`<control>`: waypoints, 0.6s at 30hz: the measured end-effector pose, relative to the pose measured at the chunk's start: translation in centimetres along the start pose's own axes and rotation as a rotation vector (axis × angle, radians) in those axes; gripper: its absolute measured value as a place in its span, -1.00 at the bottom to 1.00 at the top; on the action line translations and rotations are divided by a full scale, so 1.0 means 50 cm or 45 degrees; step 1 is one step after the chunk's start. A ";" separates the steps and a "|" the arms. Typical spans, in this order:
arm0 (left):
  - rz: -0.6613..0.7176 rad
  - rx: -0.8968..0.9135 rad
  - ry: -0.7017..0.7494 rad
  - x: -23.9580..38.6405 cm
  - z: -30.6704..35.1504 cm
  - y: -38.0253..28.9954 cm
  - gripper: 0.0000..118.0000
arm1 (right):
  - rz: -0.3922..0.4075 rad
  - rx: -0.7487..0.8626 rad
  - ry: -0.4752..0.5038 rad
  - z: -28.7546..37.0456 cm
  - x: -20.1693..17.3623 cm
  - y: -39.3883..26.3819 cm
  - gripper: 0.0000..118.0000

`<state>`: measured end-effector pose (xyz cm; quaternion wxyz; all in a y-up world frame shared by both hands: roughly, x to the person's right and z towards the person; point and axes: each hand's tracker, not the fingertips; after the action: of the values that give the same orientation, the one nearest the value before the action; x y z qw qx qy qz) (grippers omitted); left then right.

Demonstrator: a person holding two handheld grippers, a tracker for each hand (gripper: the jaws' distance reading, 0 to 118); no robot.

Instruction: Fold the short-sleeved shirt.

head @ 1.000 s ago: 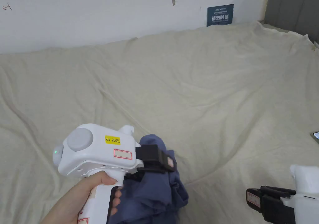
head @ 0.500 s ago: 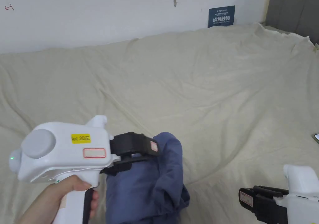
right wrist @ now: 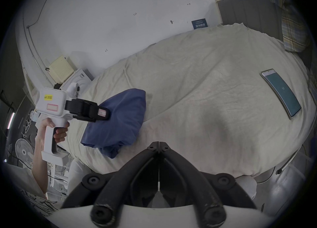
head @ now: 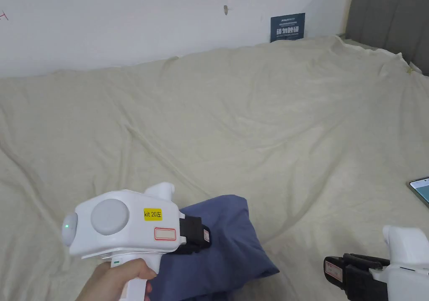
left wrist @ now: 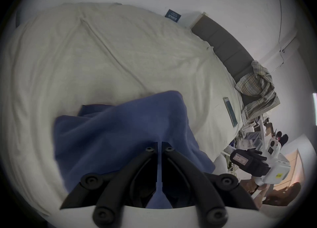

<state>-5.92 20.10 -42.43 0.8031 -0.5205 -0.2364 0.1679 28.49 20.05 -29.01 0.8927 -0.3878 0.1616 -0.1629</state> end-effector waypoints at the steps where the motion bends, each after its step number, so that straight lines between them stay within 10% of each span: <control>1: 0.035 -0.011 -0.024 0.002 -0.014 -0.001 -0.92 | -0.008 0.002 -0.005 0.003 0.004 -0.001 -1.00; 18: -0.196 -0.088 -0.098 0.121 -0.071 -0.021 -0.92 | -0.030 0.002 -0.026 0.015 0.030 -0.009 -1.00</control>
<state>1.10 20.14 -41.46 0.7855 -0.5215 -0.3119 0.1173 30.07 19.62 -28.43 0.8927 -0.3906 0.1478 -0.1693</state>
